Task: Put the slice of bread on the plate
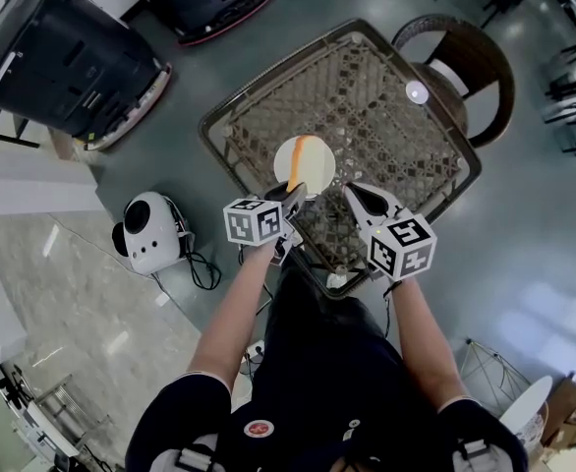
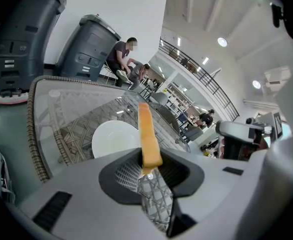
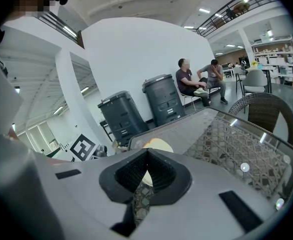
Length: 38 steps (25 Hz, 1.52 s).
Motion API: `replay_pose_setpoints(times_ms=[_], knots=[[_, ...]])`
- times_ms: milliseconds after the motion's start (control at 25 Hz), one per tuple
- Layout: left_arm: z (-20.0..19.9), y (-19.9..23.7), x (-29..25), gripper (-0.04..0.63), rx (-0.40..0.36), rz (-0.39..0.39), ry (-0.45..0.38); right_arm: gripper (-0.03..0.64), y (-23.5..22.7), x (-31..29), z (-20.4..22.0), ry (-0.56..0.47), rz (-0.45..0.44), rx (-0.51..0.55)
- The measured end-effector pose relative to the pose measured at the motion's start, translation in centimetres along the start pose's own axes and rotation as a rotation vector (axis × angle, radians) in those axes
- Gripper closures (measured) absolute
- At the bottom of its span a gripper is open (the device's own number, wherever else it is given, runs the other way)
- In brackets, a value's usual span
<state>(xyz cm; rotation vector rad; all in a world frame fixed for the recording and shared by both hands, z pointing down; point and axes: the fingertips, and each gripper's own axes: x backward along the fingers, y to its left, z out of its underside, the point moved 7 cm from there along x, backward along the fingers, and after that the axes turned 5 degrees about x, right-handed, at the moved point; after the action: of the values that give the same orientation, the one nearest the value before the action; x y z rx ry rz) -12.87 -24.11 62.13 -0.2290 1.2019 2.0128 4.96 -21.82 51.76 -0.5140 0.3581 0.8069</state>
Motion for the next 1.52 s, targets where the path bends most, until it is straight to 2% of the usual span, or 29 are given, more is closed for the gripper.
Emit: replay_pose_setpoints(times_ms=[200, 400, 560, 1240, 1440, 1520], knots=[[0.0, 1.5, -0.1, 0.502, 0.08, -0.016, -0.005, 0.609, 0.3, -0.4, 0.3, 0.009, -0.01, -0.002], [0.2, 2.4, -0.1, 0.5, 0.116, -0.04, 0.004, 0.609, 0.2, -0.6, 0.3, 0.009, -0.016, -0.002], [0.4, 2.9, -0.1, 0.499, 0.101, -0.063, 0.002, 0.609, 0.2, -0.9, 0.5, 0.012, -0.023, -0.005], [1.1, 4.8, 0.2, 0.417, 0.057, -0.262, 0.002, 0.609, 0.0, -0.6, 0.6, 0.003, -0.019, -0.014], [1.4, 5.4, 0.0, 0.406, 0.046, -0.297, 0.013, 0.609, -0.2, -0.4, 0.8, 0.002, -0.015, -0.018], [1.4, 5.3, 0.1, 0.4, 0.015, -0.323, 0.017, 0.609, -0.2, -0.3, 0.9, -0.001, -0.013, -0.018]])
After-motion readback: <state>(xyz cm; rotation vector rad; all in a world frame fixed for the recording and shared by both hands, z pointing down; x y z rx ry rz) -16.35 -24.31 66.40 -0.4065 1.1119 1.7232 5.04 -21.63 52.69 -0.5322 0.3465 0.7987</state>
